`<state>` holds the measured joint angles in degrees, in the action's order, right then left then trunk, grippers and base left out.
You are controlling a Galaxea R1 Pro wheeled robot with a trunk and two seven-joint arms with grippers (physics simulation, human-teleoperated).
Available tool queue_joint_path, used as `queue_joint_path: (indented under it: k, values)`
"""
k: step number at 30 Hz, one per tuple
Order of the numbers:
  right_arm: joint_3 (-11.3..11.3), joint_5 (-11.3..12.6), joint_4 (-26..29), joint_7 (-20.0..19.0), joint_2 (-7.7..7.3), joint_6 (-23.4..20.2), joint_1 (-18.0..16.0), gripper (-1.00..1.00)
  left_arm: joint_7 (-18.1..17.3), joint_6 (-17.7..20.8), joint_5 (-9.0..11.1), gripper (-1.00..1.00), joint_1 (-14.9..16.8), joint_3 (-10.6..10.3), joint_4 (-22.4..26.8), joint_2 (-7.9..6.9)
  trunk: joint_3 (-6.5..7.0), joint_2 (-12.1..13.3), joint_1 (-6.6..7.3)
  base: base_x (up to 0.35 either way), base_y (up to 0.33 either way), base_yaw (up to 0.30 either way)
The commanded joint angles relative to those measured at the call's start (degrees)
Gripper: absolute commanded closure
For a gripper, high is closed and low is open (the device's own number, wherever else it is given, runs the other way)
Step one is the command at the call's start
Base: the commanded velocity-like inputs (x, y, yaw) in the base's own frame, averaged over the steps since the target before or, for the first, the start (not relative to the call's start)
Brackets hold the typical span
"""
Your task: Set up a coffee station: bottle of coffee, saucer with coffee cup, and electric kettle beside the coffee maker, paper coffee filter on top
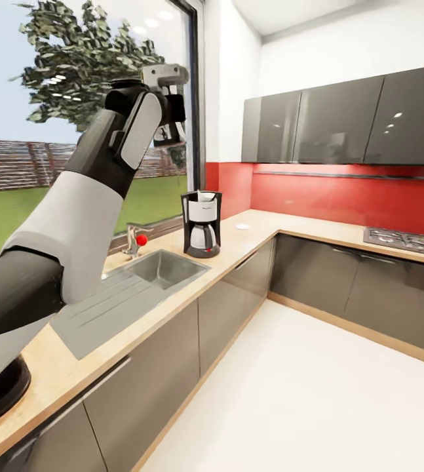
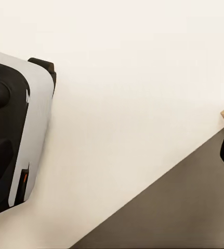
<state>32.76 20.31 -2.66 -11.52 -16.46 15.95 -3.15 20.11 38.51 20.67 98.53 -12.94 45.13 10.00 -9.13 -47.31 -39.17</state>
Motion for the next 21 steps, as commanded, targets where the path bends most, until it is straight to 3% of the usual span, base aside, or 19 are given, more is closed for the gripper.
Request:
queue_joint_path:
  k: [1,8,12,15,16,21]
  values:
    - [0.4,0.6,-0.2,-0.4,0.02,0.4,-0.1,-1.00,0.4,0.1,0.3,1.00,0.0,-0.1,0.1,0.00,-0.09,-0.1,-0.01,0.000,0.000,-0.282]
    - [0.4,0.6,-0.2,-0.4,0.02,0.4,-0.1,-1.00,0.4,-0.7,0.3,1.00,-0.2,-0.8,0.1,0.00,-0.09,-0.1,-0.01,0.000,0.000,-0.169]
    - [0.4,0.6,-0.2,-0.5,0.02,0.4,-0.1,-1.00,0.3,-5.7,0.6,1.00,-2.6,-3.4,0.0,0.00,-0.09,-0.1,-0.01,0.000,0.000,-0.024]
    - [0.4,0.7,-0.2,-0.5,0.02,0.4,-0.1,-1.00,0.4,-6.6,2.3,1.00,-3.8,-4.3,0.0,0.00,-0.09,-0.1,-0.01,0.000,0.000,-0.005]
    - [0.4,0.6,-0.2,-0.5,0.02,0.4,-0.1,-1.00,0.4,-7.5,4.2,1.00,-5.7,-6.9,0.0,0.00,-0.09,-0.1,-0.01,-0.109,-0.051,0.000]
    - [0.4,0.6,-0.2,-0.5,0.02,0.4,-0.1,-1.00,0.4,-10.7,4.5,1.00,-8.6,-8.0,0.0,0.00,-0.09,-0.1,-0.01,-0.111,-0.127,0.000]
